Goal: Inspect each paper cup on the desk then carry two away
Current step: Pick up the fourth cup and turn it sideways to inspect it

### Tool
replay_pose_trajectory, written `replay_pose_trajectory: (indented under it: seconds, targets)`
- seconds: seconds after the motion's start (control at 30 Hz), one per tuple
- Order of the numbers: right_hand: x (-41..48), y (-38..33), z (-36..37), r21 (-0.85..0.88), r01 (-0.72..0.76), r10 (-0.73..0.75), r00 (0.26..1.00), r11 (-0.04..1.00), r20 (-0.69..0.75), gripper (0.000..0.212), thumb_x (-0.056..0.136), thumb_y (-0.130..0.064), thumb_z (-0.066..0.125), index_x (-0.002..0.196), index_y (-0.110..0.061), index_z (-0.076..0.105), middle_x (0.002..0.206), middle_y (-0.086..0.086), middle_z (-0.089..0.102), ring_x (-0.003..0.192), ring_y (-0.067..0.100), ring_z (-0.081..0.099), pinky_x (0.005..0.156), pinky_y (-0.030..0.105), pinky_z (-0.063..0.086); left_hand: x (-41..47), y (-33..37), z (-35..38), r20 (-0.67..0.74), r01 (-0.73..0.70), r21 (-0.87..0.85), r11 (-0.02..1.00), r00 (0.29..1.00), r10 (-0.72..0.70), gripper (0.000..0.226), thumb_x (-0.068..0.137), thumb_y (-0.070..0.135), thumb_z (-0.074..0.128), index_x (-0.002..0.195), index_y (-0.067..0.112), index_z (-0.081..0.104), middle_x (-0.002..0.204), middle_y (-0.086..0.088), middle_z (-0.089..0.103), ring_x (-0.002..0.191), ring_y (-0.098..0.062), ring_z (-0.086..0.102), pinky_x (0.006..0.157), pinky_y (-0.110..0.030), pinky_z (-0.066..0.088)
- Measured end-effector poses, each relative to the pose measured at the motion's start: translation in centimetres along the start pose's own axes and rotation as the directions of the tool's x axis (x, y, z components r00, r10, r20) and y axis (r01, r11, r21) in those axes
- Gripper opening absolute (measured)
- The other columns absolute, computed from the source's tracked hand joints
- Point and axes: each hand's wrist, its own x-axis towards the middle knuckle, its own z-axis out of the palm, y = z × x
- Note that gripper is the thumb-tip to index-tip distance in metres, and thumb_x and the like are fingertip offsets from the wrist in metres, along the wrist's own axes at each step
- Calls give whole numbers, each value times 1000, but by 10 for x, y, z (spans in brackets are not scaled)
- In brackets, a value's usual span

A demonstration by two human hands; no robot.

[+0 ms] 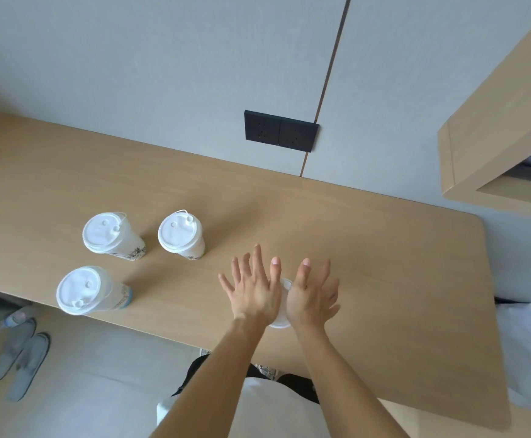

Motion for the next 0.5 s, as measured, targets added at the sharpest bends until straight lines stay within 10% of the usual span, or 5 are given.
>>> replay_pose_trajectory:
  seconds: [0.3, 0.5]
  targets:
    - [-15, -1, -1, 226, -352, 327, 935, 908, 141, 78, 100, -75, 21, 166, -33, 13, 167, 22, 22, 153, 40, 25, 125, 60, 17, 24, -7, -18, -126, -492, 131, 860, 853, 507, 82, 102, 68, 9, 137, 16, 62, 143, -2, 62, 145, -28, 46, 124, -53, 25]
    - [-15, 2, -27, -119, 290, -282, 956, 950, 82, 85, 96, -76, 32, 164, -25, 26, 173, 16, 17, 159, 30, 15, 127, 49, 12, -10, -63, -32, -125, -545, 77, 835, 825, 551, 92, 92, 82, 33, 155, 16, 41, 162, -2, 40, 158, -26, 20, 127, -54, 15]
